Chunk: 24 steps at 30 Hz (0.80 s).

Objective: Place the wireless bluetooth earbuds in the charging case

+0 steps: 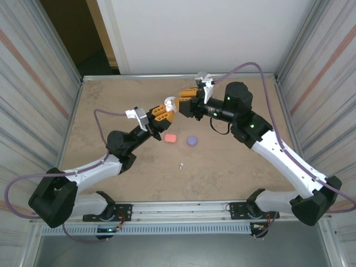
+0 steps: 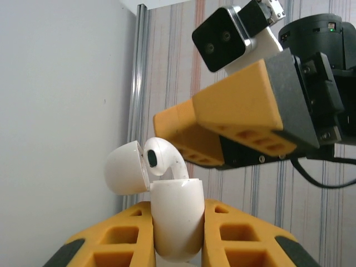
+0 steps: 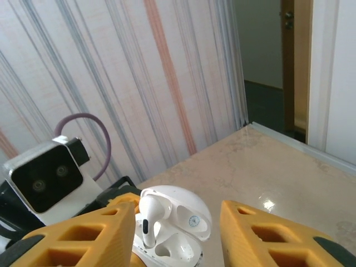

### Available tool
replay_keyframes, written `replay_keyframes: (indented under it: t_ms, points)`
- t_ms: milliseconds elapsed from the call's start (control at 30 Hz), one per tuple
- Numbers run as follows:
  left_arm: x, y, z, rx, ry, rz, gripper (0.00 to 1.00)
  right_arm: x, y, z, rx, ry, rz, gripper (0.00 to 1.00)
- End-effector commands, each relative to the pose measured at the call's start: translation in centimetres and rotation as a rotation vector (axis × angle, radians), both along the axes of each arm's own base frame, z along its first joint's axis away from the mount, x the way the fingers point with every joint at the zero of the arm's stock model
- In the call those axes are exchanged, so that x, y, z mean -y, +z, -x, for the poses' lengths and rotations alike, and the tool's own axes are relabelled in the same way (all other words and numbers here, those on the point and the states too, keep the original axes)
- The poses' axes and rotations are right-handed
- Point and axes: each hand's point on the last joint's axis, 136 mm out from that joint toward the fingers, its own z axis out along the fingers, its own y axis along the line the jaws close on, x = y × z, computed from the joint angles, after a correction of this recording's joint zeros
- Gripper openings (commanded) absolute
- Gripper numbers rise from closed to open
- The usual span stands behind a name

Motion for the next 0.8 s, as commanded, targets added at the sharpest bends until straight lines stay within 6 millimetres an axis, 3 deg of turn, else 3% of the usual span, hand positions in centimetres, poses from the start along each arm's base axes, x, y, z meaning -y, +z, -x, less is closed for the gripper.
replay_keyframes:
  t_ms: [0, 167, 467, 767]
  points:
    - [-0.5, 1.3, 1.8, 0.118, 0.01, 0.001, 0.0, 1.5, 1.7, 1.2, 0.014, -0.01, -0.035, 0.47]
    - [-0.3, 0.7, 2.2, 0.168, 0.021, -0.061, 0.0, 2.2, 0.5, 1.1, -0.045, -0.028, -0.008, 0.58]
    - [0.2, 0.2, 2.5, 0.18, 0.016, -0.135, 0.0, 1.5, -1.3, 0.6, -0.128, -0.018, 0.043, 0.84]
    - [0.0, 0.4, 2.5, 0.174, 0.015, -0.114, 0.0, 1.4, -1.9, 0.3, -0.137, -0.023, 0.051, 0.87]
